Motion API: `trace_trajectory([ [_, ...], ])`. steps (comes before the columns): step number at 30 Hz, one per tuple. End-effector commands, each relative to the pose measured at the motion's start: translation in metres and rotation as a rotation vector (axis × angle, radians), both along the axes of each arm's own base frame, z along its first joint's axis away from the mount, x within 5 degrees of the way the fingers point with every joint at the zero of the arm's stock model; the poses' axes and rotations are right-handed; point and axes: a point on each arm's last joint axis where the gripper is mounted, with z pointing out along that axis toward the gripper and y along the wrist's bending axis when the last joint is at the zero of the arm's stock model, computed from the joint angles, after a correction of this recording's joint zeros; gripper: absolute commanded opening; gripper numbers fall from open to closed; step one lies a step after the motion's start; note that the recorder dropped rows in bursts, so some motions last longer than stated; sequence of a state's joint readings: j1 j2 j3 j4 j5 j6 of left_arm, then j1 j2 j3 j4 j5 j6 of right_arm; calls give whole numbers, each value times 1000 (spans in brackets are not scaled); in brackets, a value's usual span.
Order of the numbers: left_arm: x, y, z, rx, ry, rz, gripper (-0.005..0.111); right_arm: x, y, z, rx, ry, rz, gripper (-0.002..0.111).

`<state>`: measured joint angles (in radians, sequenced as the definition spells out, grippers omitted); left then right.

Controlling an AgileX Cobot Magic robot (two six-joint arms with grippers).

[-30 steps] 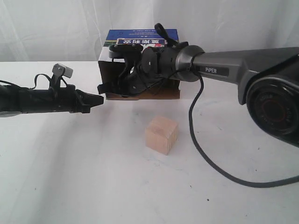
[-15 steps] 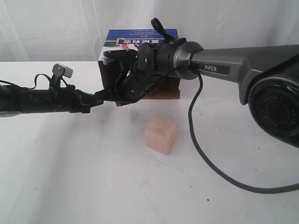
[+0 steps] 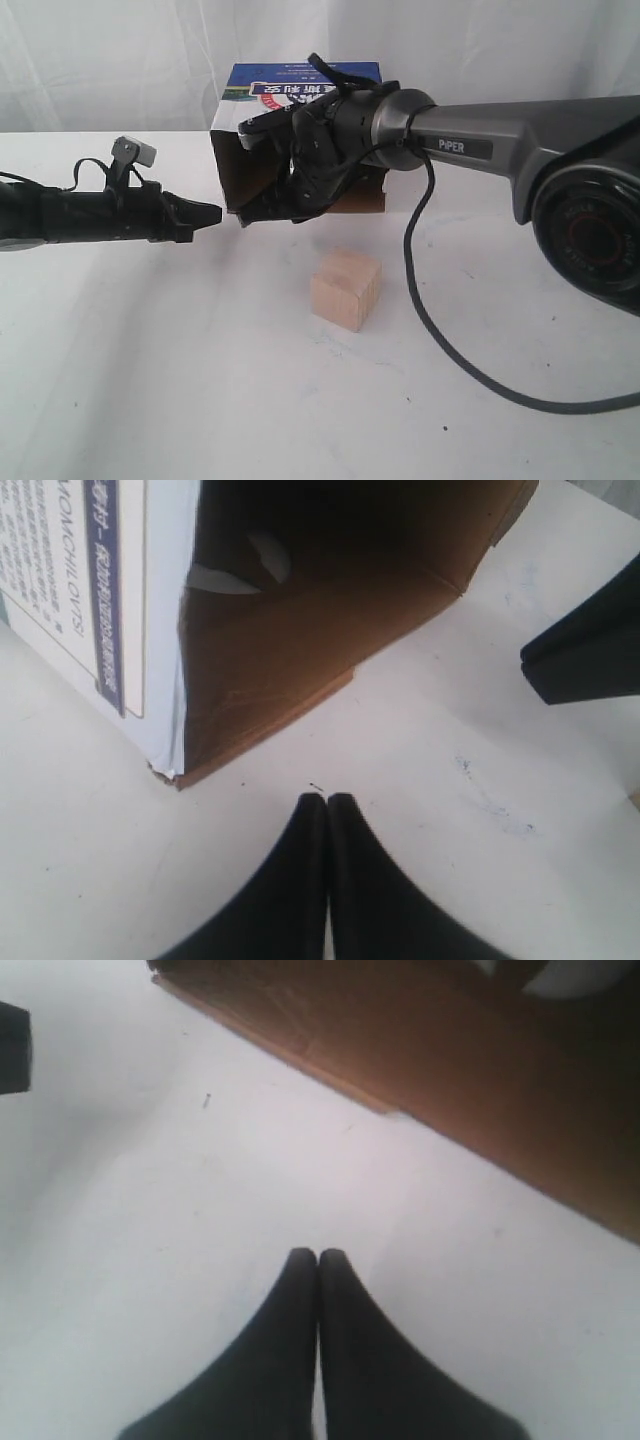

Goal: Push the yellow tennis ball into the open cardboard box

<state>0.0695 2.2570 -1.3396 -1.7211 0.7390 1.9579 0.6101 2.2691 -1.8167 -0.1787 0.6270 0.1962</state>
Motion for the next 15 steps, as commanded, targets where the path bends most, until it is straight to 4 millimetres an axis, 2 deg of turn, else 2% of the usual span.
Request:
trace_trajectory([
  [1,-1,-1,0,27,-72,-28,0,7,-18,4,-84,-29,-60,0],
  [6,-1,-1,1,27,-74,-28,0,4,-20,15,-116,-26,-19,0],
  [11,-6,-1,5,40,-51,-26,0,-5,-26,43,-117,-22,-17,0],
  [15,-17,5,18,139,-74,22,0,-18,-32,65,-149,30,15,0],
])
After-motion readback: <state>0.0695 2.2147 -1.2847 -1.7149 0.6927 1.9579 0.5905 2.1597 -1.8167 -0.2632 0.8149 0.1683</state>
